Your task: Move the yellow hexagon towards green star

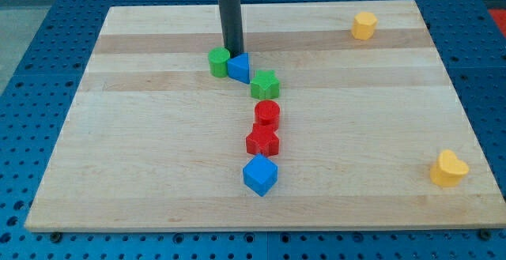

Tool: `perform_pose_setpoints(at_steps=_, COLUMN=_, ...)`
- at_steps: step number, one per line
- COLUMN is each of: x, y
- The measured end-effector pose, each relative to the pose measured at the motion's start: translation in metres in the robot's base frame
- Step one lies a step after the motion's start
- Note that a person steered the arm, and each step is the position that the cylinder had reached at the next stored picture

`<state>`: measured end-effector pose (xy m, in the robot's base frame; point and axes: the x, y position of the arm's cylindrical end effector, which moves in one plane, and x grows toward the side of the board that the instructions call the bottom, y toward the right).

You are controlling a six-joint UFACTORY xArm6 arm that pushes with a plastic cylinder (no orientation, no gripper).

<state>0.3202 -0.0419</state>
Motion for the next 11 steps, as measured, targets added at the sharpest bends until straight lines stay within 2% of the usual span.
perform_pose_setpoints(at_steps=3, x=-0.115, y=0.167)
perform_pose_setpoints(at_steps=4, x=-0.115, y=0.206)
perform_pose_setpoints(at_steps=5, x=-0.061, y=0.220)
perform_pose_setpoints(at_steps=6, x=-0.042, y=0.220)
perform_pose_setpoints(at_steps=7, x=-0.035, y=0.221)
perform_pose_setpoints(at_steps=8, x=-0.035, y=0.257)
perform_pose_setpoints(at_steps=9, x=-0.010, y=0.272)
perform_pose_setpoints(at_steps=11, x=0.000, y=0.264)
